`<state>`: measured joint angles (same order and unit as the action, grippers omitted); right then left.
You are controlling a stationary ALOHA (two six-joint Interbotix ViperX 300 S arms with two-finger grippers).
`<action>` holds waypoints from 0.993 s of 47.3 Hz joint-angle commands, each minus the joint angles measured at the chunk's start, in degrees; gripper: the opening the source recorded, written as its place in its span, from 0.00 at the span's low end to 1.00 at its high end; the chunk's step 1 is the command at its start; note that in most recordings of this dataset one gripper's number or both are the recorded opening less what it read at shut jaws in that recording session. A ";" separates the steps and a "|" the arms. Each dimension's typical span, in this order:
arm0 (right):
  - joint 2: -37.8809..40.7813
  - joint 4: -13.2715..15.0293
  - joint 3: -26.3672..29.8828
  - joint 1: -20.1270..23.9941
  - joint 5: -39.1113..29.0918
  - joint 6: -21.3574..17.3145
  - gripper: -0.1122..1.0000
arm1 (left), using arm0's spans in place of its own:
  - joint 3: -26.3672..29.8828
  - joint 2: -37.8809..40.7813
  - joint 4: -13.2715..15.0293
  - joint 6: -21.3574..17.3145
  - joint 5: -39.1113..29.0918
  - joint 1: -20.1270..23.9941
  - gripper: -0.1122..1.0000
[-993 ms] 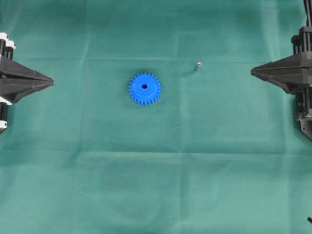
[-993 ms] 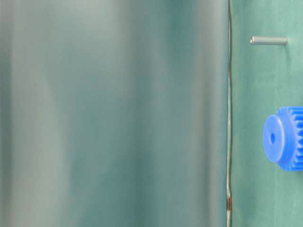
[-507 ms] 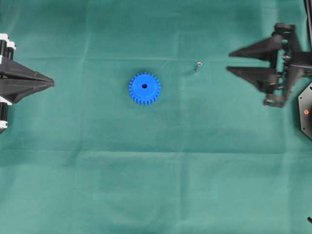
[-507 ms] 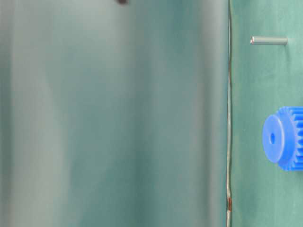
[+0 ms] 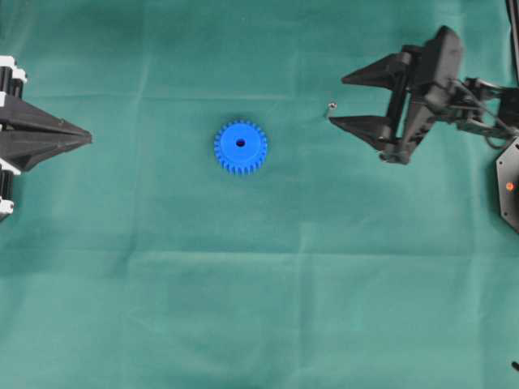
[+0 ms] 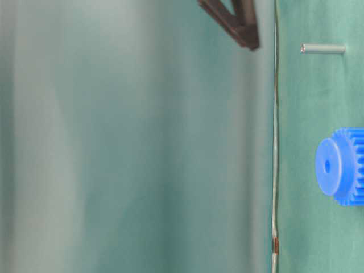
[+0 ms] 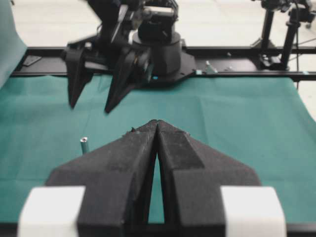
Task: Insert the shaft placed at a random location into the center hole of the medium gear at another random location.
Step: 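Lower the open right gripper over the shaft and close on it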
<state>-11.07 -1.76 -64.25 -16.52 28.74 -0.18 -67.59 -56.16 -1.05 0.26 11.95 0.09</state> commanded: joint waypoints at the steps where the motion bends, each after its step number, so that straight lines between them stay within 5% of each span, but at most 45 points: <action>1: 3.25 -0.18 1.49 -0.88 2.55 0.62 0.88 | 1.41 0.35 -0.18 0.09 0.26 0.18 0.10; 13: 11.16 -0.70 2.64 -1.23 6.06 0.62 0.88 | 1.32 0.44 -0.18 0.09 0.18 0.18 0.10; 30: 12.57 -0.79 3.25 -1.32 6.33 0.97 0.82 | 1.32 0.62 -0.09 0.18 -0.18 0.18 0.10; 35: 12.57 -0.70 3.25 -1.23 6.24 1.05 0.72 | 1.41 0.62 -0.09 0.18 -0.26 0.18 0.10; 44: 12.57 -0.62 3.34 -1.32 5.98 1.32 0.25 | 1.41 0.62 -0.18 0.18 -0.18 0.18 0.10; 47: 12.57 -0.62 3.34 -1.23 5.98 1.41 0.21 | 1.41 0.62 -0.18 0.18 -0.18 0.18 0.10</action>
<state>2.11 -2.37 -61.79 -17.58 34.28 -0.09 -67.50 -56.07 -1.05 0.35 11.43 0.18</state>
